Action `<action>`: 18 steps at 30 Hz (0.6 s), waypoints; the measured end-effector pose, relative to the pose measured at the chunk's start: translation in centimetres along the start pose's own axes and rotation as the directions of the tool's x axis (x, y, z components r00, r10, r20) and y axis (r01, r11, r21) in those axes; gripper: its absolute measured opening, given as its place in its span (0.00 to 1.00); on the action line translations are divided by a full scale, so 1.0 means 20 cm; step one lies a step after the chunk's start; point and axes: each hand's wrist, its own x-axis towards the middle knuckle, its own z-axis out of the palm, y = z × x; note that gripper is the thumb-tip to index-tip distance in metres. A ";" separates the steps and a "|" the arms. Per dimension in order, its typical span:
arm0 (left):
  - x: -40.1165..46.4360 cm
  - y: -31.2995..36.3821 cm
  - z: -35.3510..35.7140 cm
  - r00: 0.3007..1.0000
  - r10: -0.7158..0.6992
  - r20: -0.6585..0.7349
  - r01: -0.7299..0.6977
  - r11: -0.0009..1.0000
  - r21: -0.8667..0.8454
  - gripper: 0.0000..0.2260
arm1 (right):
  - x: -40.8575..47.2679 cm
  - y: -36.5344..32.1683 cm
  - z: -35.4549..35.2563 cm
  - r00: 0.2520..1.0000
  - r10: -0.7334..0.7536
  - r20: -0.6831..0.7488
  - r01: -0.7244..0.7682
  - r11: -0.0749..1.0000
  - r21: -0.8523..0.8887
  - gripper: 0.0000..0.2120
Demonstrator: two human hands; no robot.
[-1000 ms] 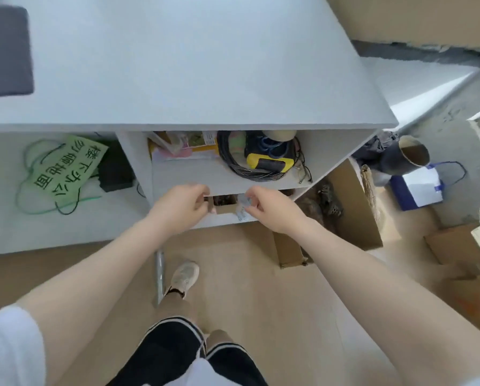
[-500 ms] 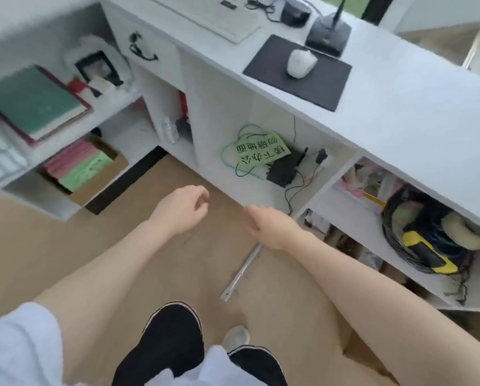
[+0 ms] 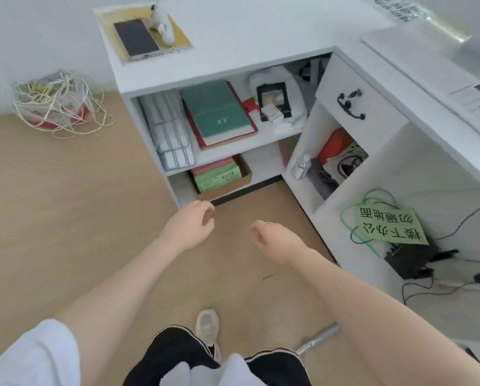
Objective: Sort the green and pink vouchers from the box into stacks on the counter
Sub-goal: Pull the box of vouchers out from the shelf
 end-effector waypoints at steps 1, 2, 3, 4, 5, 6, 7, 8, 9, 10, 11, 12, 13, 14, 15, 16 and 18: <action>0.05 -0.06 0.00 0.999 -0.032 0.007 0.032 0.999 -0.020 0.13 | 0.07 -0.01 0.00 1.000 0.008 -0.003 -0.008 1.000 0.006 0.17; 0.09 -0.11 0.00 0.997 -0.068 0.023 0.069 0.997 -0.034 0.13 | 0.14 -0.01 -0.01 1.000 0.022 -0.015 -0.022 1.000 0.021 0.17; 0.14 -0.15 0.00 0.994 -0.098 0.044 0.100 0.994 -0.039 0.12 | 0.20 -0.01 -0.01 0.999 0.040 -0.033 -0.039 0.998 0.047 0.17; 0.19 -0.19 0.01 0.991 -0.120 0.064 0.122 0.992 -0.031 0.12 | 0.25 0.01 -0.02 0.997 0.058 -0.054 -0.054 0.996 0.073 0.17; 0.24 -0.22 0.02 0.988 -0.134 0.082 0.136 0.991 -0.018 0.12 | 0.31 0.03 -0.03 0.995 0.076 -0.064 -0.071 0.994 0.089 0.16; 0.30 -0.24 0.03 0.984 -0.148 0.099 0.149 0.989 -0.008 0.12 | 0.37 0.06 -0.04 0.994 0.095 -0.060 -0.089 0.992 0.092 0.15; 0.36 -0.25 0.04 0.981 -0.160 0.111 0.161 0.987 -0.003 0.12 | 0.43 0.10 -0.05 0.992 0.117 -0.048 -0.113 0.990 0.090 0.15; 0.42 -0.26 0.05 0.977 -0.178 0.117 0.179 0.984 -0.001 0.13 | 0.51 0.13 -0.08 0.989 0.146 -0.035 -0.142 0.986 0.089 0.15; 0.49 -0.27 0.06 0.973 -0.198 0.119 0.200 0.980 0.000 0.13 | 0.58 0.17 -0.11 0.984 0.178 -0.027 -0.175 0.980 0.093 0.15; 0.55 -0.27 0.07 0.968 -0.222 0.121 0.224 0.975 -0.002 0.13 | 0.67 0.21 -0.14 0.977 0.214 -0.019 -0.211 0.972 0.107 0.16; 0.62 -0.28 0.09 0.961 -0.246 0.123 0.249 0.968 -0.012 0.13 | 0.75 0.25 -0.18 0.968 0.250 -0.008 -0.246 0.960 0.134 0.17; 0.69 -0.28 0.11 0.954 -0.273 0.125 0.278 0.960 -0.027 0.13 | 0.84 0.29 -0.22 0.961 0.278 0.009 -0.275 0.947 0.164 0.18; 0.76 -0.29 0.13 0.944 -0.301 0.131 0.310 0.950 -0.048 0.13 | 0.93 0.33 -0.26 0.956 0.293 0.030 -0.293 0.938 0.187 0.18; 0.84 -0.30 0.16 0.935 -0.330 0.132 0.342 0.936 -0.079 0.13 | 1.03 0.38 -0.28 0.954 0.295 0.053 -0.300 0.933 0.198 0.18; 0.92 -0.33 0.20 0.926 -0.354 0.129 0.368 0.924 -0.108 0.13 | 1.12 0.43 -0.30 0.955 0.288 0.067 -0.296 0.934 0.200 0.18; 1.01 -0.36 0.24 0.918 -0.378 0.119 0.393 0.909 -0.141 0.12 | 1.23 0.47 -0.32 0.958 0.278 0.069 -0.286 0.938 0.195 0.18; 1.16 -0.43 0.33 0.887 -0.449 0.103 0.461 0.861 -0.217 0.12 | 1.43 0.57 -0.32 0.962 0.267 0.062 -0.274 0.943 0.187 0.16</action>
